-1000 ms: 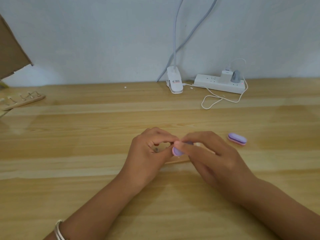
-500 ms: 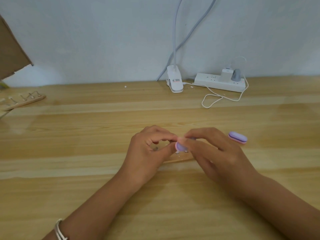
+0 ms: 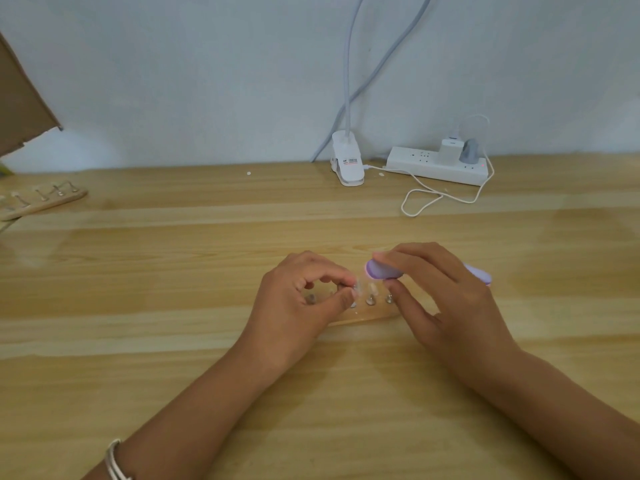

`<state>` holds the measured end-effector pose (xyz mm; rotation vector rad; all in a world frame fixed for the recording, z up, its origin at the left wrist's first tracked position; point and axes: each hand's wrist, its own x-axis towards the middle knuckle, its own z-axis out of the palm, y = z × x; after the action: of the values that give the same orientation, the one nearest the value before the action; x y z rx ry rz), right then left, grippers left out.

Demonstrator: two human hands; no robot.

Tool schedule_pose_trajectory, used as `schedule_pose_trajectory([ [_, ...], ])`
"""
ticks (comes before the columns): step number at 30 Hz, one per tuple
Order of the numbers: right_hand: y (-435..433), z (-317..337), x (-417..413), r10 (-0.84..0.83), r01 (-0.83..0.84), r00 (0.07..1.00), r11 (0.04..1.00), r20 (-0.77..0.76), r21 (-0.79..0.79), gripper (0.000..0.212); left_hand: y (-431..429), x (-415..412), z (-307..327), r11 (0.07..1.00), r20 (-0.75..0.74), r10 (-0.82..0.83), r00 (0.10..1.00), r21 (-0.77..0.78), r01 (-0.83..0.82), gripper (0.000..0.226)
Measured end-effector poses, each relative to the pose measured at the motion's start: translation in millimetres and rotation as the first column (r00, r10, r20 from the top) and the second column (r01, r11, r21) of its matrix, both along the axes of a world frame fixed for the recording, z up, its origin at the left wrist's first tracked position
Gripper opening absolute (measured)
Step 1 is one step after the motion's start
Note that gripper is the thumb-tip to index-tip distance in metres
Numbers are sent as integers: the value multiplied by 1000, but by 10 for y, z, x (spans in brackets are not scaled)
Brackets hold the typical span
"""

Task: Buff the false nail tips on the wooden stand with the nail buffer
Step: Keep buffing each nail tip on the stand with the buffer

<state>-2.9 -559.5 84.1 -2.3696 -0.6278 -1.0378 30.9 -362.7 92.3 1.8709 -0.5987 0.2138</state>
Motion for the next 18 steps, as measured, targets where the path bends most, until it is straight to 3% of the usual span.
schedule_pose_trajectory([
  [4,85,-20,-48,136,-135,991,989,14,-60,28,7,-15,13,1000,23,-16,1000,-21,16,20],
  [9,29,15,-13,101,-101,995,994,-12,-46,28,-12,-21,-6,1000,-4,-10,1000,-10,10,20],
  [14,129,-25,-76,220,-220,975,975,-12,-25,26,5,-20,-2,999,58,-24,998,24,23,15],
  [18,86,-13,-65,211,-211,977,977,-4,-35,26,3,-23,-13,999,38,-20,999,51,18,13],
])
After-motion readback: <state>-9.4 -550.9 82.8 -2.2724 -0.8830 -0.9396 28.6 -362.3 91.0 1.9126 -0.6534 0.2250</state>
